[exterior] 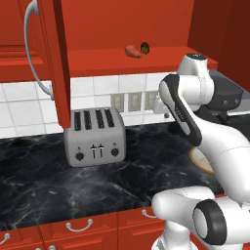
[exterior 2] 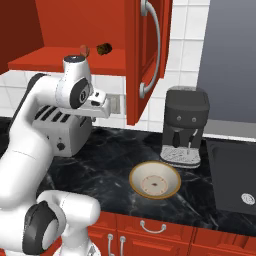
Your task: Pick the sweet potatos from the cabinet and place them in one bowl. Pick the pear from the sink and place it in the other bowl.
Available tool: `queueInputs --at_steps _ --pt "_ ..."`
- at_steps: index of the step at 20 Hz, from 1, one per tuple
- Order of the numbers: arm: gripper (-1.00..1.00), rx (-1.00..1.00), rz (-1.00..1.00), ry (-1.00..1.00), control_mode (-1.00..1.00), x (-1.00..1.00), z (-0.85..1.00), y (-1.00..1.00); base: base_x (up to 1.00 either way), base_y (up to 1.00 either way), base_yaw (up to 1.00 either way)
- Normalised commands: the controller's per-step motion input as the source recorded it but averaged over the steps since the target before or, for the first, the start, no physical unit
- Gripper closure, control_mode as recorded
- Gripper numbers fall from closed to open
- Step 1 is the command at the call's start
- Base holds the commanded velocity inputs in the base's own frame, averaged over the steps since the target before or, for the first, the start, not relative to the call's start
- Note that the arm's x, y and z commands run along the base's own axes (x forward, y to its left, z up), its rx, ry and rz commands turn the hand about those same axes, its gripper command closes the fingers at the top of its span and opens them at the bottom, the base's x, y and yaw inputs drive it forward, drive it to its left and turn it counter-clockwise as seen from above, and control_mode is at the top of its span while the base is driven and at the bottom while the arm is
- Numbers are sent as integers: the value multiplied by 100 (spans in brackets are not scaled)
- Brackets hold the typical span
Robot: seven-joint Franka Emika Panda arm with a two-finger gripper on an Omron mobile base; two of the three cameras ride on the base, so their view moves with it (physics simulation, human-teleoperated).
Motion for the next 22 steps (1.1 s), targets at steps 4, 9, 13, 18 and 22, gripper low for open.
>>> queueInputs --at_steps 4,9,13,18,22 --pt "-100 0 0 -11 -100 -12 9 7 0 0 0" --pt "-100 0 0 -19 -100 -32 27 5 0 0 0" --pt "-100 0 0 -16 -100 -39 38 11 0 0 0" --pt "-100 0 0 -18 -100 -31 42 12 0 0 0" --pt "-100 0 -2 -31 -100 -10 45 12 0 0 0"
